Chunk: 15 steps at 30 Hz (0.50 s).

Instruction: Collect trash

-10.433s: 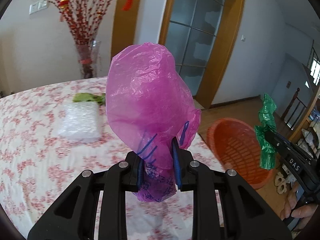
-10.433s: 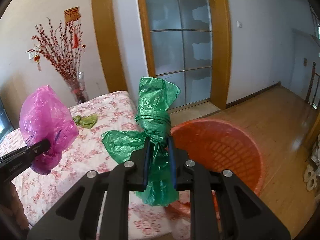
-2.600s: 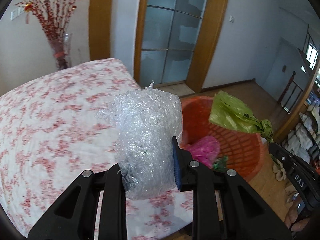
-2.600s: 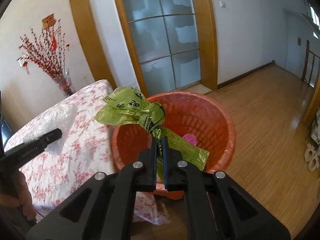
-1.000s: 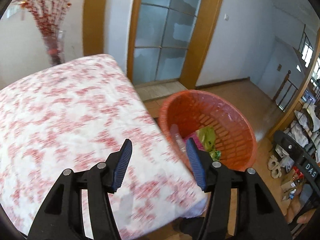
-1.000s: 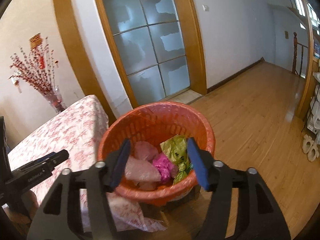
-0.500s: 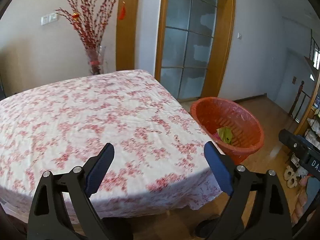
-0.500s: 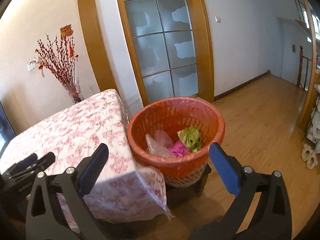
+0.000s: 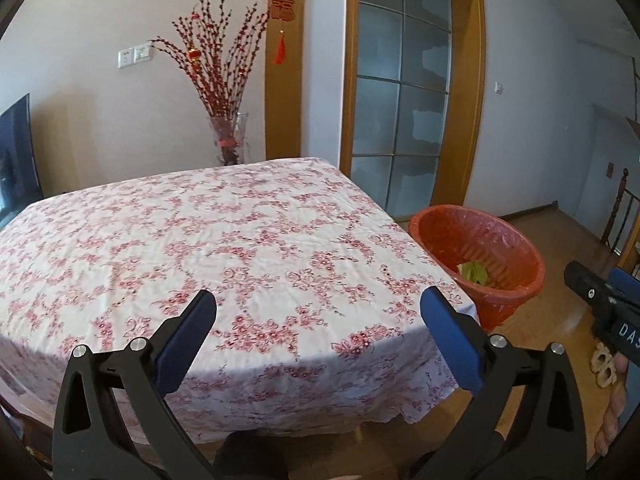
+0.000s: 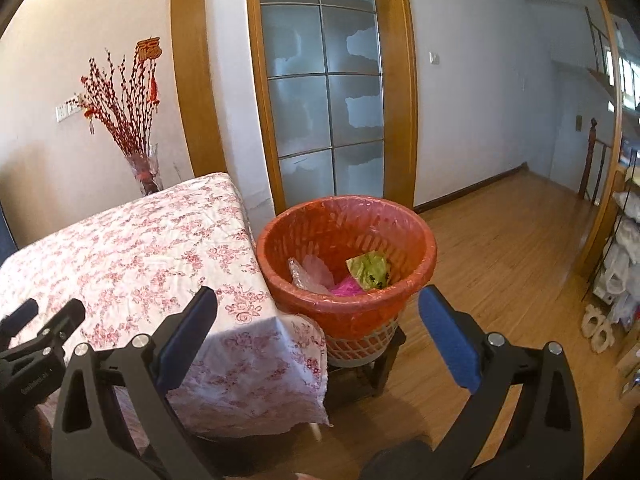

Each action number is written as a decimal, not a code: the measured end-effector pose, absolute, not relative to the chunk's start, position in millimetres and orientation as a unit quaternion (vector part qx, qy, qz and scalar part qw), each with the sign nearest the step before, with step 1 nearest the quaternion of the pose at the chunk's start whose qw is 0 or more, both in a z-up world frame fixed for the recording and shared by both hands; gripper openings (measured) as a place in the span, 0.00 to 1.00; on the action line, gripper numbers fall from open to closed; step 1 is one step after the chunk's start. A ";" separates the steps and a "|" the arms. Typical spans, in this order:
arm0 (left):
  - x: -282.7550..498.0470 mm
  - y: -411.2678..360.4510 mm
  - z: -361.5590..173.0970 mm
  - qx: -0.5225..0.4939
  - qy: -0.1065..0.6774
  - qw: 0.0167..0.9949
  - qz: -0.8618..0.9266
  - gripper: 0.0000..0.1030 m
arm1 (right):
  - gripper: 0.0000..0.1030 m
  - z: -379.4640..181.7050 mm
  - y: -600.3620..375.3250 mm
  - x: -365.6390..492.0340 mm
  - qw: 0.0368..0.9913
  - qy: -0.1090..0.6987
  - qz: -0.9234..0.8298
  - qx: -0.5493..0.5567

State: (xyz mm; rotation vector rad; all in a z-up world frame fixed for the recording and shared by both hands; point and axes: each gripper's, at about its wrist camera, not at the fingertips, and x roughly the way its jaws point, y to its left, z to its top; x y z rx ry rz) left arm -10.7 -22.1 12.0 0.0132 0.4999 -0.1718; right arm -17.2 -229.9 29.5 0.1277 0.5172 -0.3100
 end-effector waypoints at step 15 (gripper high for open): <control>-23.1 -8.0 11.1 0.002 0.234 0.972 -0.031 0.97 | 0.96 30.5 -201.4 -26.7 0.950 0.240 -0.197 0.014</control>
